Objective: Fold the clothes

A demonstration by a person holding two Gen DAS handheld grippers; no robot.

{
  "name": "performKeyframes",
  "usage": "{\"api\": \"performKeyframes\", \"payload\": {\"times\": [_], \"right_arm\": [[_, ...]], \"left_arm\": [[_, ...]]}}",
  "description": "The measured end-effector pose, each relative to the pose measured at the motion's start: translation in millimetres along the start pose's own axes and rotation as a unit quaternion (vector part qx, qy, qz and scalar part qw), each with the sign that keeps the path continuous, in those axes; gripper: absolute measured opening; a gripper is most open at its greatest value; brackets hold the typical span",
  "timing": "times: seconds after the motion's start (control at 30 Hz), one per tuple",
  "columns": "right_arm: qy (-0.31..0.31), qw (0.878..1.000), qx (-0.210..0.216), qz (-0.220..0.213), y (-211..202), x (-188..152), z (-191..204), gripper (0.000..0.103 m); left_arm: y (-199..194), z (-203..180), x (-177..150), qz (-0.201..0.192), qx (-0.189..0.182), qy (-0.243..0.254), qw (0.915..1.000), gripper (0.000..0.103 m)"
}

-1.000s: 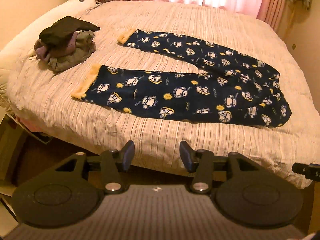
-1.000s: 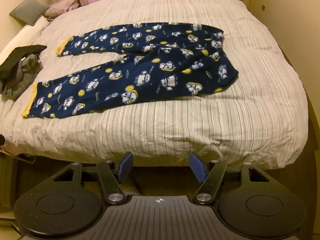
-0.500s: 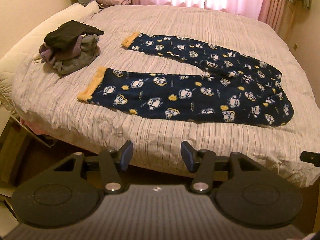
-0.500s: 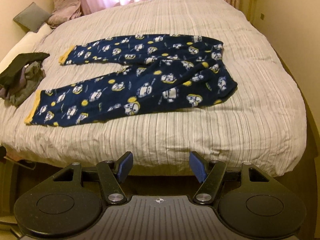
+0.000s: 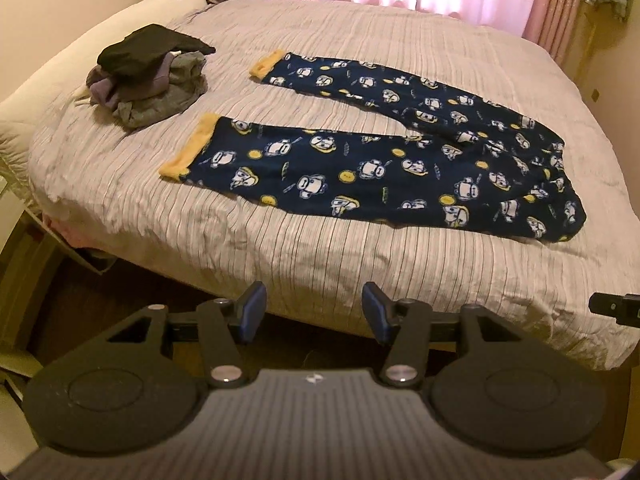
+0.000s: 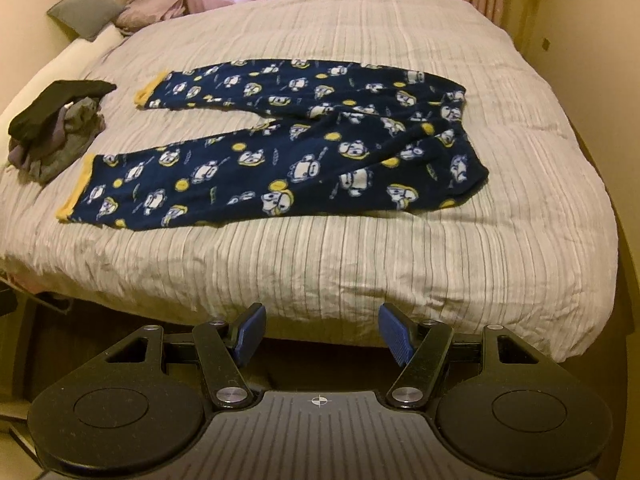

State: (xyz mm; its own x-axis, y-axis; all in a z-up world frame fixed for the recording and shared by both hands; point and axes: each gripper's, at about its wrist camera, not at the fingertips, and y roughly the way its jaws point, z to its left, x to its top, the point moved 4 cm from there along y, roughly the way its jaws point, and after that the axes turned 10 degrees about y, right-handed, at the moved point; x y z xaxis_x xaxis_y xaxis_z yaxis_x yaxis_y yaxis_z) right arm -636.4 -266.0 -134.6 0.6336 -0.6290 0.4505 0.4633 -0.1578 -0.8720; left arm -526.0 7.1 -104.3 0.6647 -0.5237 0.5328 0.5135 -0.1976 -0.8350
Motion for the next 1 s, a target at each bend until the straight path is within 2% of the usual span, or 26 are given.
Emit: {"api": "performKeyframes", "payload": {"times": [0.23,0.5,0.73,1.0], "right_arm": [[-0.013,1.000,0.007,0.016,8.4,-1.8,2.6,0.066],[0.005,1.000,0.009,0.028,19.4,0.1,-5.0,0.066],[0.015,1.000,0.009,0.024,30.4,17.1,-6.1,0.066],[0.035,0.999,-0.004,0.025,57.0,55.1,-2.2,0.066]], "left_arm": [[4.0,-2.3,-4.6,0.019,0.010,-0.002,0.9998,0.049],[14.3,-17.2,10.1,0.023,0.010,0.023,0.9994,0.049],[30.3,-20.4,30.6,0.023,0.008,0.031,0.9992,0.049],[71.7,-11.4,70.0,0.027,-0.010,0.031,0.9991,0.049]]}}
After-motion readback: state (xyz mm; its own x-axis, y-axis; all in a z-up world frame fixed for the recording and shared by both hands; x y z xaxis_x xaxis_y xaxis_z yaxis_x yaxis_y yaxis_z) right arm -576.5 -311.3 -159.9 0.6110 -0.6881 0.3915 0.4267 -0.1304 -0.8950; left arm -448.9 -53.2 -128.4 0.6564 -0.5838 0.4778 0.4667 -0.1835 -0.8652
